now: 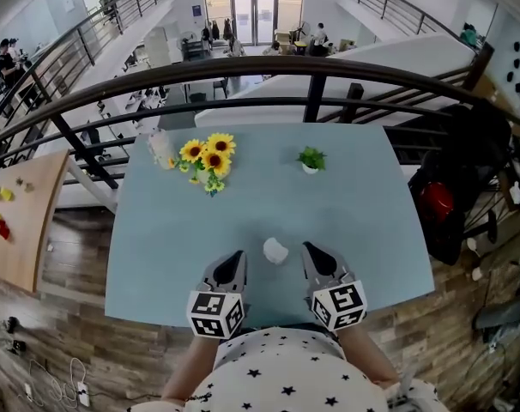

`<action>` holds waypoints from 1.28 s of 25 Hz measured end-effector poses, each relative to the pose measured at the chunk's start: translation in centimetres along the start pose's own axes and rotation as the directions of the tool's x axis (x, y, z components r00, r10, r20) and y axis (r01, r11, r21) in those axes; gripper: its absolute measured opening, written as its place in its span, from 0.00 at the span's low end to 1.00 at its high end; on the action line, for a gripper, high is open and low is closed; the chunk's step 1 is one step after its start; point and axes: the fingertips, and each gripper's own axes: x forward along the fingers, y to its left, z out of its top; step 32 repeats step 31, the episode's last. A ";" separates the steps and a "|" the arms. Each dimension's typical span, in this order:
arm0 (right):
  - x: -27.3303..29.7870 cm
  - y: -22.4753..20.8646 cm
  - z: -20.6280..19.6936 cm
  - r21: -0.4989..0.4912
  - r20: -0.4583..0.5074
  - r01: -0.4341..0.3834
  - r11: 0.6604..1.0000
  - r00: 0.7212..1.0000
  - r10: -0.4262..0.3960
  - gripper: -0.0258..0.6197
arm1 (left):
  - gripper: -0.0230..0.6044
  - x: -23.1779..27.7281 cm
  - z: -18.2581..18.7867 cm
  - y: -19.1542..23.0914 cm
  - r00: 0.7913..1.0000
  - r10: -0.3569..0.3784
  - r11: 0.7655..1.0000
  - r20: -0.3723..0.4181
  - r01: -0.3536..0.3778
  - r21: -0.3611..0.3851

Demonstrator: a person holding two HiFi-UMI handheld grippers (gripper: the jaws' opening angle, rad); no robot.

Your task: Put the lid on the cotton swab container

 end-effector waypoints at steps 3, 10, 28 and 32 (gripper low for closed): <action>0.0 0.0 -0.1 0.000 -0.001 0.001 1.000 1.000 -0.001 0.05 | 0.04 0.0 -0.1 0.0 1.000 -0.001 1.000 0.000 0.001 0.000; -0.1 0.1 0.1 -0.012 0.009 -0.013 1.000 1.000 0.013 0.05 | 0.04 0.1 0.2 -0.2 1.000 -0.001 1.000 -0.003 0.001 0.000; -0.4 0.2 0.8 0.034 0.035 -0.032 0.999 0.999 0.031 0.05 | 0.04 0.2 0.1 -0.3 1.000 -0.018 1.000 -0.008 0.018 -0.003; -0.4 0.4 1.1 0.040 0.046 -0.040 0.998 0.998 0.039 0.05 | 0.04 0.2 0.2 -0.3 1.000 -0.019 1.000 -0.007 0.019 -0.002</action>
